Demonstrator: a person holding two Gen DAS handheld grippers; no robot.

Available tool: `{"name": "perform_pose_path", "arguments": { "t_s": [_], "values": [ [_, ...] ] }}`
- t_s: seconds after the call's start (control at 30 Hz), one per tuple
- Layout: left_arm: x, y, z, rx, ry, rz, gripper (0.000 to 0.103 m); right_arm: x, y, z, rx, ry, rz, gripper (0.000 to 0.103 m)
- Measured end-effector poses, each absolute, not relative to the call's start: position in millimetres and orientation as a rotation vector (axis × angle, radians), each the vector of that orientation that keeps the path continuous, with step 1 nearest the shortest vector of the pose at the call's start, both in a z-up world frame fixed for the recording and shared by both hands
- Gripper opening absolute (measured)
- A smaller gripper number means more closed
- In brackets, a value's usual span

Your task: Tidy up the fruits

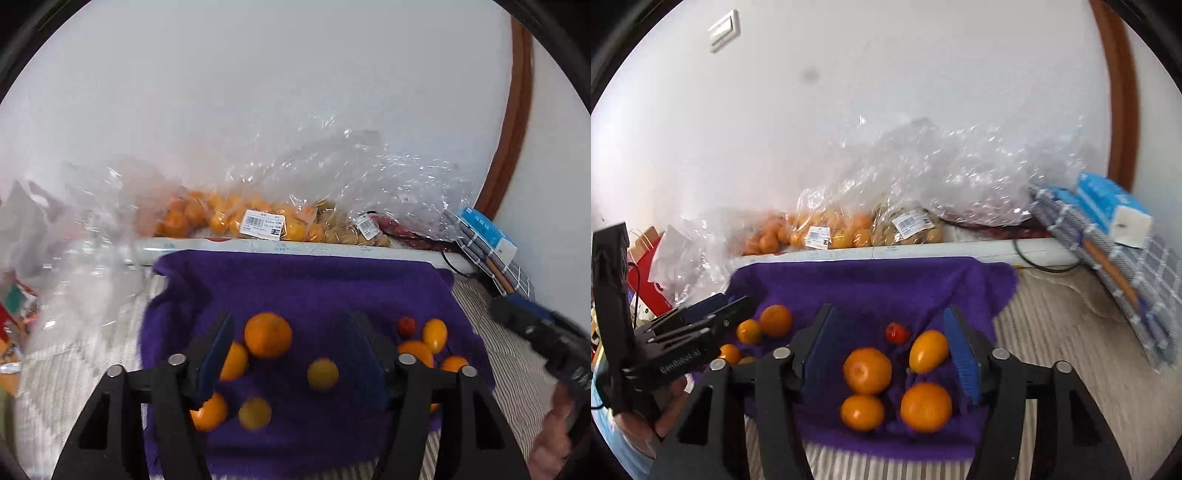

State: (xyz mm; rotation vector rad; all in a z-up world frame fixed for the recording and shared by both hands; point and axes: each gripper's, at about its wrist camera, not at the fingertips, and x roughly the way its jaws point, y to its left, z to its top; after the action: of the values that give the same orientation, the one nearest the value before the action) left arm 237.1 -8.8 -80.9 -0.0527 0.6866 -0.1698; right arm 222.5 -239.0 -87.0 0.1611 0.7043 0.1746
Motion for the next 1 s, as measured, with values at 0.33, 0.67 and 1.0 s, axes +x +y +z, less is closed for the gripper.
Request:
{"name": "perform_pose_path", "arguments": {
  "t_s": [0.33,0.67,1.0],
  "values": [
    [144,-6,-48,-0.013,0.66,-0.076,0.084,118,-249,-45,0.131,0.746,0.051,0.063],
    [67,-13,-16,0.009,0.641,-0.064,0.085,29,-264,-22,0.123,0.666,-0.002,0.094],
    [18,-16,-2,0.007,0.611,-0.045,0.086,-21,-265,-14,0.091,0.659,-0.011,0.098]
  ]
}}
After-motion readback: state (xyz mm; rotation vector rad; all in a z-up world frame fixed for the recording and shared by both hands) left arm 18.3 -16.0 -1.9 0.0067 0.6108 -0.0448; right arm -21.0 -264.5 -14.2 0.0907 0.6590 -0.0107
